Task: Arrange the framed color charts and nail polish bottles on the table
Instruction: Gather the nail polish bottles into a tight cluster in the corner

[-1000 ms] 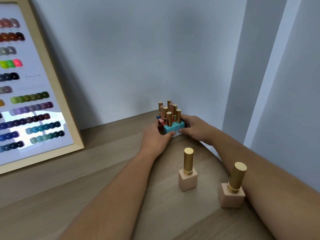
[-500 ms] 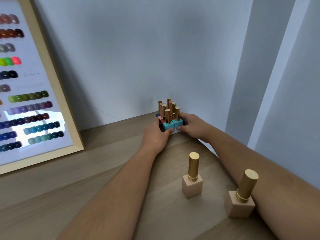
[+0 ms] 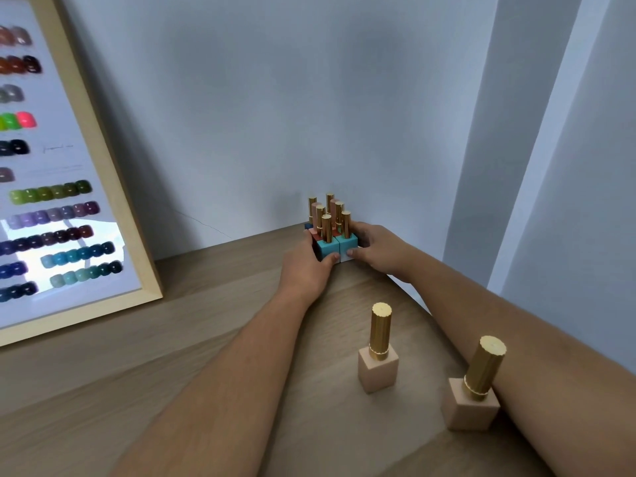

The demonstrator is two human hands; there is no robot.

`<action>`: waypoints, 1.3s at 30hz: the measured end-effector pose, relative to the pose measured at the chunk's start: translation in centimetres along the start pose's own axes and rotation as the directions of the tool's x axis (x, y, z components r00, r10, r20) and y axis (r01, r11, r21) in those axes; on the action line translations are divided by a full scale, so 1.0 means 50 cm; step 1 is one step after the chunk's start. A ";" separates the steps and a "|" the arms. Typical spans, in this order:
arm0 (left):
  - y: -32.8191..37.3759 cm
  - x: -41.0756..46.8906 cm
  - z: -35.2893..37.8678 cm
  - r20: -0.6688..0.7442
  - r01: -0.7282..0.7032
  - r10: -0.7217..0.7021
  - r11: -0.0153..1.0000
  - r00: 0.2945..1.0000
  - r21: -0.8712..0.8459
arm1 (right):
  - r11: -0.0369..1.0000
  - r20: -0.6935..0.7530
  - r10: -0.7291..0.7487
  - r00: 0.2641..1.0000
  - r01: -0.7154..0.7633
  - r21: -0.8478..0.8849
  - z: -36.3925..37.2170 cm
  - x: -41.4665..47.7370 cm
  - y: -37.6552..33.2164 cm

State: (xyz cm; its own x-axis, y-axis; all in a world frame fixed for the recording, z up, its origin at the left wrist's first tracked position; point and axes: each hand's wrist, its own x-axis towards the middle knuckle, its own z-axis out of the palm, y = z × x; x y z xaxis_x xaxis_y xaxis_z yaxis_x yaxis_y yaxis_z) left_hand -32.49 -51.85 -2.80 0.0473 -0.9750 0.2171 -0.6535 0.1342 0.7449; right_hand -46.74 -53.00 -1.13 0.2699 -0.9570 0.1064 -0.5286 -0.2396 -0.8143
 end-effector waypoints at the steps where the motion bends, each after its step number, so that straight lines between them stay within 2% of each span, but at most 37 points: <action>1: 0.002 -0.007 -0.002 0.003 0.006 -0.006 1.000 1.000 -0.008 | 1.000 -0.013 0.014 1.000 -0.014 0.005 -0.002 -0.008 0.000; 4: 0.005 -0.044 -0.016 -0.014 0.020 -0.021 0.997 1.000 -0.070 | 0.999 -0.056 0.037 0.998 -0.036 0.021 -0.014 -0.043 -0.002; 9: 0.013 -0.137 -0.053 0.003 -0.061 0.064 0.971 0.998 -0.229 | 0.992 -0.150 0.012 0.989 0.007 0.123 -0.056 -0.147 -0.021; 13: 0.032 -0.225 -0.086 0.161 -0.083 0.143 0.939 0.977 -0.334 | 0.970 -0.188 -0.002 0.982 0.048 0.239 -0.072 -0.259 -0.050; 17: 0.042 -0.311 -0.113 0.331 -0.007 0.181 0.885 0.926 -0.465 | 0.937 -0.252 0.042 0.967 0.049 0.346 -0.079 -0.373 -0.064; 20: 0.032 -0.339 -0.116 0.381 -0.007 0.197 0.894 0.903 -0.448 | 0.890 -0.319 0.114 0.941 0.046 0.453 -0.072 -0.446 -0.048; 23: 0.026 -0.349 -0.107 0.368 -0.038 0.162 0.946 0.916 -0.323 | 0.929 -0.273 0.120 0.955 -0.011 0.370 -0.051 -0.497 -0.024; 27: 0.031 -0.353 -0.084 0.241 -0.091 0.148 0.969 0.959 -0.230 | 0.982 -0.192 0.080 0.978 -0.044 0.186 -0.020 -0.503 -0.021; 33: 0.032 -0.348 -0.067 0.107 -0.128 0.154 0.966 0.982 -0.225 | 0.998 -0.289 0.065 0.955 -0.063 0.014 0.013 -0.465 -0.024; 39: 0.026 -0.306 -0.061 0.072 -0.104 0.119 0.977 0.990 -0.184 | 0.999 -0.378 0.008 0.926 -0.022 -0.033 0.028 -0.389 -0.022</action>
State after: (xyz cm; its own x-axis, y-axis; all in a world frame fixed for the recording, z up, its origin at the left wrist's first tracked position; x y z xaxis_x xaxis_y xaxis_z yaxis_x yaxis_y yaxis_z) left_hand -31.76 -36.23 -3.23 -0.0852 -0.9623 0.2585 -0.5049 0.2653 0.8214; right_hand -50.25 -33.89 -3.10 -0.0591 -0.9496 0.3077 -0.5612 -0.2234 -0.7970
